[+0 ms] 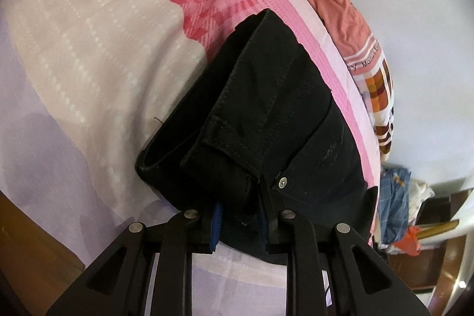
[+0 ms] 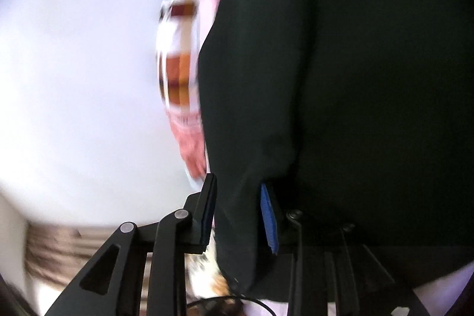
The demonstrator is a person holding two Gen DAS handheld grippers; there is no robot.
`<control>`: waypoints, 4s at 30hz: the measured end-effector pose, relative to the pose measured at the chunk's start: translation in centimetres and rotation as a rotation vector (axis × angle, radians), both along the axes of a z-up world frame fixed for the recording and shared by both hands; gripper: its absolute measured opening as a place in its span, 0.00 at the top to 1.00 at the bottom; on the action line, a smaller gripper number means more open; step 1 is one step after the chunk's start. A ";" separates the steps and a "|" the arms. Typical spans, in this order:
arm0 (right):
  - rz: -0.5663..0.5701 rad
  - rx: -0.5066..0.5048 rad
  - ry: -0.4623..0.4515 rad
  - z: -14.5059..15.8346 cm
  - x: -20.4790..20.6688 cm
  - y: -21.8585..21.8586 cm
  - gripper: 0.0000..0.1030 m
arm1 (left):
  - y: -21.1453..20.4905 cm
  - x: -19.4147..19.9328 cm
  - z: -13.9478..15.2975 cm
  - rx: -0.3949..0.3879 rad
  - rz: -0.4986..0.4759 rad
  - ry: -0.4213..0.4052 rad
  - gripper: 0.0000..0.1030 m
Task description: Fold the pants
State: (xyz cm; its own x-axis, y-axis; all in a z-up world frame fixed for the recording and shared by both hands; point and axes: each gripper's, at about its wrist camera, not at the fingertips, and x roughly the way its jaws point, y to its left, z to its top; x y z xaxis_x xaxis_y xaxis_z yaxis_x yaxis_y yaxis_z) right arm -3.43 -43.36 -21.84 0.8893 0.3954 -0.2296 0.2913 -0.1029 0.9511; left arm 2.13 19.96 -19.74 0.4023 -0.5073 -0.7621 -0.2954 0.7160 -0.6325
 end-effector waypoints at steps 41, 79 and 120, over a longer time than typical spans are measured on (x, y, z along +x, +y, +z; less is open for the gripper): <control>-0.085 -0.448 0.342 6.4 -9.3 -9.1 0.97 | -1.4 0.7 1.0 0.078 -0.058 0.014 0.78; -0.183 -0.435 0.305 10.7 -15.3 -7.7 0.93 | -1.8 0.2 1.5 0.111 -0.102 0.000 0.74; 0.340 -0.300 0.250 4.7 -2.1 10.4 0.95 | -2.6 -2.4 4.4 0.229 -0.079 -0.137 0.44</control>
State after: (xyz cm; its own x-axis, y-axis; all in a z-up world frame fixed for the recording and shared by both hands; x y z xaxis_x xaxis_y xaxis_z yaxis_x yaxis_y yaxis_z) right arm -5.54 -32.97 -17.14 0.6255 0.5366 -0.5665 0.4830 0.3039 0.8212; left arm -0.30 17.39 -15.31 0.4754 -0.3618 -0.8019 -0.1563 0.8623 -0.4817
